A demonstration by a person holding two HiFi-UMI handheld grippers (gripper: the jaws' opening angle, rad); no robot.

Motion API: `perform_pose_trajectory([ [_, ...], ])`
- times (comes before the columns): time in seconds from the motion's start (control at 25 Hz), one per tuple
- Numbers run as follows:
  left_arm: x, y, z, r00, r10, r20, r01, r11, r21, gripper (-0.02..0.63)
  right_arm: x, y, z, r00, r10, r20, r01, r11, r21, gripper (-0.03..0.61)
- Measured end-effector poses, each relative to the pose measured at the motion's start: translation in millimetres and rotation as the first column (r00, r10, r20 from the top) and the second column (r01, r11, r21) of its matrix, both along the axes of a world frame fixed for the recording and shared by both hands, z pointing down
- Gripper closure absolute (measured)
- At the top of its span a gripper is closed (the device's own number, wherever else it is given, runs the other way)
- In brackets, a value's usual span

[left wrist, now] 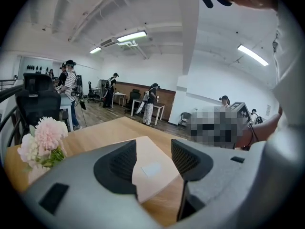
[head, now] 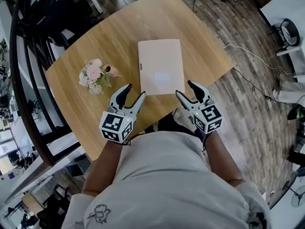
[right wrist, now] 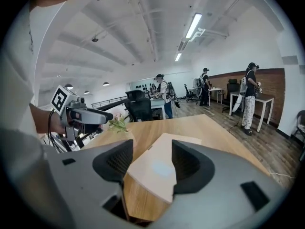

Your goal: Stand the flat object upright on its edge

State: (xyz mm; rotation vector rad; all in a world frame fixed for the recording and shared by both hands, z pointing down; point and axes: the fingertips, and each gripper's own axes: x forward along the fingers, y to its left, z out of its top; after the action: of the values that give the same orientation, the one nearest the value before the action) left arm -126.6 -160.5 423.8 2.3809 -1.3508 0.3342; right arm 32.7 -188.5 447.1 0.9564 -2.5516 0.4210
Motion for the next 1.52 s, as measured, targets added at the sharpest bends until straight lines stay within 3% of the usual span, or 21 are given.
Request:
perform_pose_trajectory([
  [0.44,-1,-52,71,0.998,-0.044,0.045,0.051,0.985,-0.164,0.388,16,-46,58,0.998,-0.054,-0.035,0.048,0.988,-0.146,0.316],
  [0.76,-7,-82,131,0.992,-0.059,0.112,0.088,0.958,-0.274,0.383,26,-80,105,0.998,-0.053,-0.042,0.04,0.965,-0.26,0.305],
  [0.92,-9,-92,164,0.991,-0.064,0.119,0.102,0.932,-0.349,0.383,33,-94,130,0.998,-0.033,-0.059,0.013,0.951,-0.31,0.304],
  [1.24,-14,-109,214,0.989,-0.069,0.129,0.122,0.873,-0.472,0.371,36,-108,190,0.997,-0.009,-0.078,-0.03,0.877,-0.479,0.285],
  [1.52,-19,-122,245,0.986,-0.093,0.139,0.153,0.835,-0.528,0.362,26,-123,219,0.996,0.002,-0.087,-0.05,0.831,-0.554,0.281],
])
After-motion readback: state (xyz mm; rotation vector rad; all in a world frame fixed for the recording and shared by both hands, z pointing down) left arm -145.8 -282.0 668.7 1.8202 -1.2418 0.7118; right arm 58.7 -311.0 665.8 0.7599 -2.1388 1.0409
